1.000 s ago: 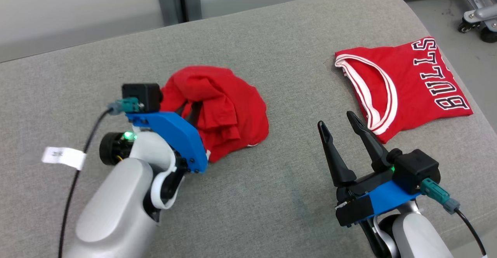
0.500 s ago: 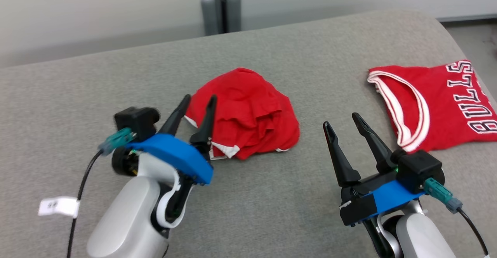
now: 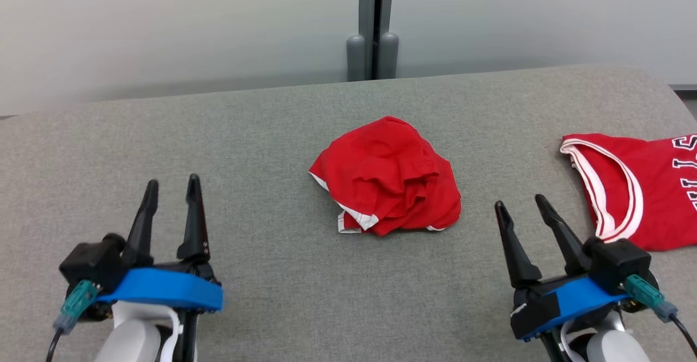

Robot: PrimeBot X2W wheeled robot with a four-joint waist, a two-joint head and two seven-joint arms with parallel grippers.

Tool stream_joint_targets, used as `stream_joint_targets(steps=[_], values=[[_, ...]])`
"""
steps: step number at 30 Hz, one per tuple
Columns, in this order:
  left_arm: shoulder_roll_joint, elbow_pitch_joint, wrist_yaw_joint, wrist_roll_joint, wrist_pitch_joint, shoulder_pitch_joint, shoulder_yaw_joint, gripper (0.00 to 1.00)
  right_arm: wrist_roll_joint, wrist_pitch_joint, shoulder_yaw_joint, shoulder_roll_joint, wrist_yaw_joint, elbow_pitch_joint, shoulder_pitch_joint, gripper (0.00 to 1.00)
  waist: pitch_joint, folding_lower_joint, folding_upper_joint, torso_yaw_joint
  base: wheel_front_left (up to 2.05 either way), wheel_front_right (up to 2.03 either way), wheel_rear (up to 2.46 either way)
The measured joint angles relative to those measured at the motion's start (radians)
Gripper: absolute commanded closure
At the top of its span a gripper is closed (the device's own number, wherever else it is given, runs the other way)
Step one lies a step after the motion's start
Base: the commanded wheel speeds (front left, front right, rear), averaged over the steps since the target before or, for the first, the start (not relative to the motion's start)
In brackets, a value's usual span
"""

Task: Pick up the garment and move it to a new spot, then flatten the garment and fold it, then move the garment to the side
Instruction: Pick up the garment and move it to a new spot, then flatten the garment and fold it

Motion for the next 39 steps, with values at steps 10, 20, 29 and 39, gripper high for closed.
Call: stream_joint_targets(steps=[10, 20, 29, 39], values=[[0.031, -0.032, 0.058, 0.088, -0.003, 0.167, 0.060, 0.00, -0.008, 0.004, -0.034, 0.001, 0.000, 0.024, 0.041, 0.00, -0.026, 0.0000, 0.0000, 0.006, 0.00, 0.00, 0.00], [0.040, -0.061, 0.080, 0.112, 0.010, 0.193, 0.040, 0.00, 0.004, 0.007, -0.019, 0.002, 0.000, 0.036, 0.054, 0.00, -0.032, 0.0001, 0.0000, 0.014, 0.00, 0.00, 0.00], [0.039, -0.068, 0.082, 0.109, 0.010, 0.193, 0.038, 0.00, 0.009, 0.007, -0.006, 0.002, 0.000, 0.037, 0.053, 0.00, -0.029, 0.0001, 0.0000, 0.019, 0.00, 0.00, 0.00], [0.038, -0.091, 0.086, 0.109, 0.011, 0.173, 0.027, 0.00, 0.036, 0.101, 0.223, 0.005, 0.000, 0.064, -0.053, 0.00, -0.001, 0.0002, 0.0000, 0.042, 0.00, 0.00, 0.00]])
